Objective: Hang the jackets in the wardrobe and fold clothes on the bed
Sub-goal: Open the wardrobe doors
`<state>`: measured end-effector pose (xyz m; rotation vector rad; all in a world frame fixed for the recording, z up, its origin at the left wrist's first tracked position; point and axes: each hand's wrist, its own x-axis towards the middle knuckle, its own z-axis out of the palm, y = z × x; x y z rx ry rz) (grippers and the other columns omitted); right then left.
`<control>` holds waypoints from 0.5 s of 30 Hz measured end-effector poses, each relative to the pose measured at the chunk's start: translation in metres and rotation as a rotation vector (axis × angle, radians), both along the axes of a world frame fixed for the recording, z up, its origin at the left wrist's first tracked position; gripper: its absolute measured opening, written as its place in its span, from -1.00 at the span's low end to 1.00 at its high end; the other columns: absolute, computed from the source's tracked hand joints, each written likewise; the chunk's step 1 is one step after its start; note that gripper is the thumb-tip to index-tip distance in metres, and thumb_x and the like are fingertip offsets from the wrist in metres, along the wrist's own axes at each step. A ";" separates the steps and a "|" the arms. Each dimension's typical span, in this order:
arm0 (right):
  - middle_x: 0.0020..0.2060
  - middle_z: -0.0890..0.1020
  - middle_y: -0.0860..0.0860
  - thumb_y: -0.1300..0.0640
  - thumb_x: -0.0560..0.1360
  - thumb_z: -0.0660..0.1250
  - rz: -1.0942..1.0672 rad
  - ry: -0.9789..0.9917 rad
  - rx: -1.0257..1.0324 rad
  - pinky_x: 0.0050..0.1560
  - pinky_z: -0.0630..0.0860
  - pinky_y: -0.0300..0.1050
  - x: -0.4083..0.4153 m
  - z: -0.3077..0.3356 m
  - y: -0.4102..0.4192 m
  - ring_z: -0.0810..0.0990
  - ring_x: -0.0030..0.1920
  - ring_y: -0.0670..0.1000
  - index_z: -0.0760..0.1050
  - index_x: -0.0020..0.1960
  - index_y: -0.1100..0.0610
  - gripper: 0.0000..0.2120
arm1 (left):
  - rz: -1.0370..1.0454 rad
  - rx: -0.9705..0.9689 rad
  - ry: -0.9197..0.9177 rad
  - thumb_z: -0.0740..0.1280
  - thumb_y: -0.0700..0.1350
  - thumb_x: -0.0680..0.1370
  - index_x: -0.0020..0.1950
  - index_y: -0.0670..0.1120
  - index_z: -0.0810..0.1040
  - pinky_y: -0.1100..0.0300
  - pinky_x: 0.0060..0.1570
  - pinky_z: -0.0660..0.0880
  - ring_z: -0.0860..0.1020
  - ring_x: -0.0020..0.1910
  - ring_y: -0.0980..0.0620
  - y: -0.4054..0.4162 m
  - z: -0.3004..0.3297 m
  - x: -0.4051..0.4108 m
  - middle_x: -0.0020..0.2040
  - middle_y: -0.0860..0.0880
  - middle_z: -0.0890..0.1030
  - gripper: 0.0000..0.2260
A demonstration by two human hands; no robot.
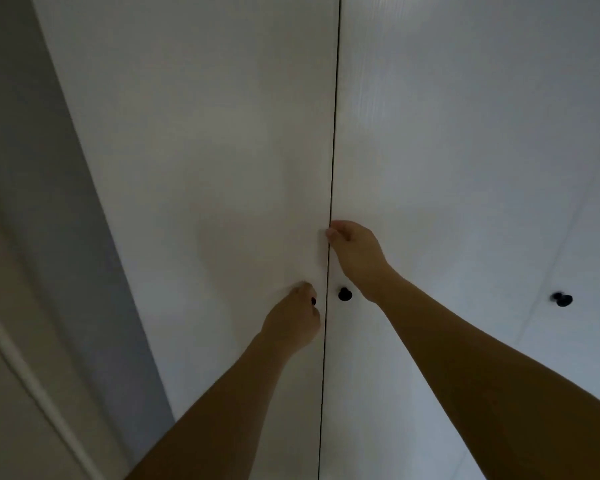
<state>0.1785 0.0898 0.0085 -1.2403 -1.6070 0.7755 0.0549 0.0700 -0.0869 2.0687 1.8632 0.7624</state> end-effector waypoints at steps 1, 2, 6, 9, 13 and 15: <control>0.24 0.55 0.05 0.06 0.63 0.18 0.023 0.023 0.006 0.34 0.39 -0.03 0.002 0.003 -0.002 0.50 0.24 0.04 0.44 0.37 0.17 -0.64 | 0.029 0.018 -0.009 0.17 -0.12 0.62 0.20 -0.11 0.43 0.13 0.00 0.51 0.54 -0.03 -0.01 -0.007 0.000 0.003 0.07 -0.06 0.56 -0.82; 0.18 0.58 0.07 0.06 0.63 0.18 0.050 0.036 0.014 0.29 0.43 -0.03 0.002 0.005 -0.006 0.54 0.18 0.05 0.48 0.31 0.20 -0.66 | 0.058 0.030 -0.012 0.19 -0.07 0.62 0.17 -0.10 0.45 0.11 -0.01 0.52 0.55 -0.05 -0.01 -0.015 0.000 0.005 0.04 -0.05 0.57 -0.82; -0.38 0.42 0.02 0.06 0.60 0.23 0.149 -0.009 0.091 -0.37 0.36 -0.31 -0.001 0.011 -0.023 0.39 -0.39 -0.04 0.36 -0.26 0.15 -0.70 | 0.184 0.066 -0.030 0.25 0.15 0.58 0.05 -0.01 0.47 0.11 -0.05 0.55 0.57 -0.10 0.05 -0.049 -0.007 0.010 -0.07 0.06 0.58 -0.76; -0.42 0.38 -0.05 -0.01 0.57 0.29 0.210 -0.062 0.167 -0.40 0.31 -0.38 -0.004 0.008 -0.050 0.34 -0.45 -0.16 0.30 -0.32 0.07 -0.66 | 0.265 0.104 -0.013 0.21 0.26 0.56 -0.08 0.07 0.42 0.31 -0.22 0.47 0.52 -0.26 0.17 -0.081 -0.014 0.008 -0.23 0.13 0.52 -0.72; -0.49 0.40 -0.08 -0.08 0.50 0.36 0.248 -0.104 0.300 -0.37 0.36 -0.35 -0.017 0.003 -0.095 0.35 -0.48 -0.14 0.39 -0.36 0.14 -0.61 | 0.316 0.182 0.078 0.17 0.33 0.53 -0.17 0.10 0.33 0.42 -0.38 0.26 0.46 -0.39 0.20 -0.133 -0.019 -0.011 -0.33 0.17 0.44 -0.68; -0.52 0.40 -0.11 -0.10 0.47 0.40 0.298 -0.086 0.324 -0.41 0.34 -0.39 -0.030 0.002 -0.118 0.34 -0.50 -0.15 0.44 -0.33 0.20 -0.59 | 0.340 0.225 0.167 0.14 0.34 0.54 -0.18 0.09 0.29 0.41 -0.41 0.21 0.42 -0.41 0.19 -0.163 -0.023 -0.026 -0.33 0.18 0.39 -0.66</control>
